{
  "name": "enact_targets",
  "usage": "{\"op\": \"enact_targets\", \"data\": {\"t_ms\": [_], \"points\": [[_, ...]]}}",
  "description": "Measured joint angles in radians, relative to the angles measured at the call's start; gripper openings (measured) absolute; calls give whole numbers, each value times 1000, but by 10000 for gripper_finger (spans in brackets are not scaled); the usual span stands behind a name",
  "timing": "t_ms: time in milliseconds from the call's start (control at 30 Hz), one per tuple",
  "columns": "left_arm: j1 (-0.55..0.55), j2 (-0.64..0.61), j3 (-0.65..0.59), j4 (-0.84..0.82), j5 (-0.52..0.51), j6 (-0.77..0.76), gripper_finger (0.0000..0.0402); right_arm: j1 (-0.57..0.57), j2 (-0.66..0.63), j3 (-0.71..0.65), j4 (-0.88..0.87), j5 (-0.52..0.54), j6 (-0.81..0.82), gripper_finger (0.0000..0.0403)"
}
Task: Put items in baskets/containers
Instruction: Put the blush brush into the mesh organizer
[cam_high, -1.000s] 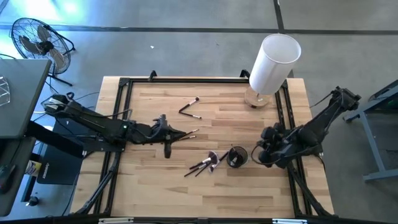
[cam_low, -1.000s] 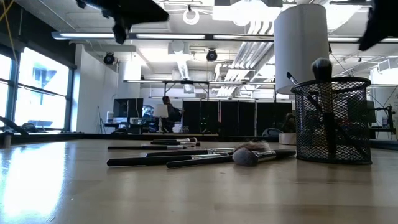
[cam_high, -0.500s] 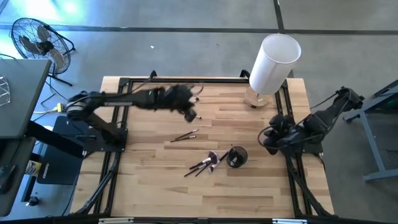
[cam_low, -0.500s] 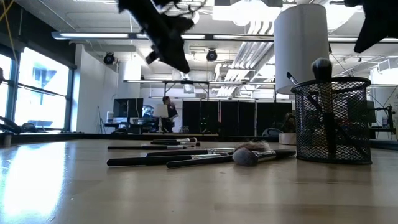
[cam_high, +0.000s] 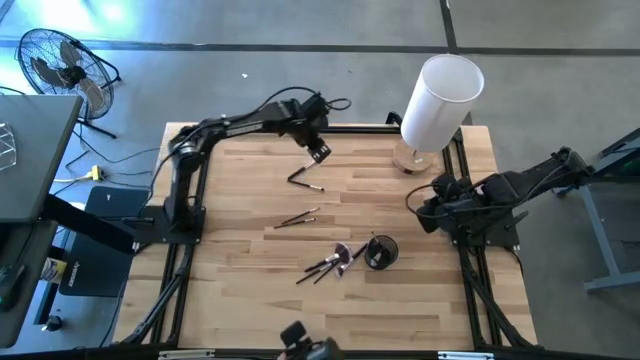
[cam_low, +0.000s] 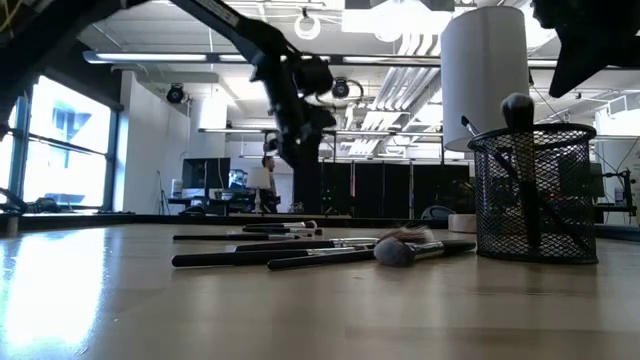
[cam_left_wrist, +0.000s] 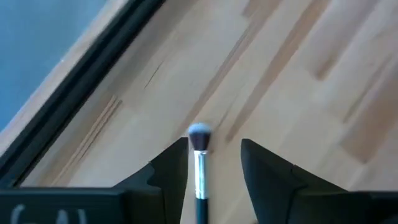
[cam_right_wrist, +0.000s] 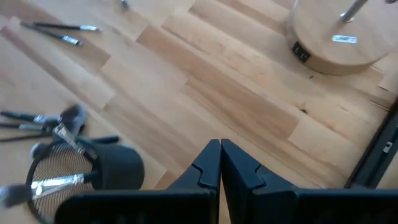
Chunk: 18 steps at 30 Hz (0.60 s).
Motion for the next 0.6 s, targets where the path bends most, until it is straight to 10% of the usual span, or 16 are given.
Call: {"op": "enact_targets", "data": {"t_ms": [600], "points": [[69,226,201,-139,144,55,147,-152,0,0,2,5,-10,1]]}}
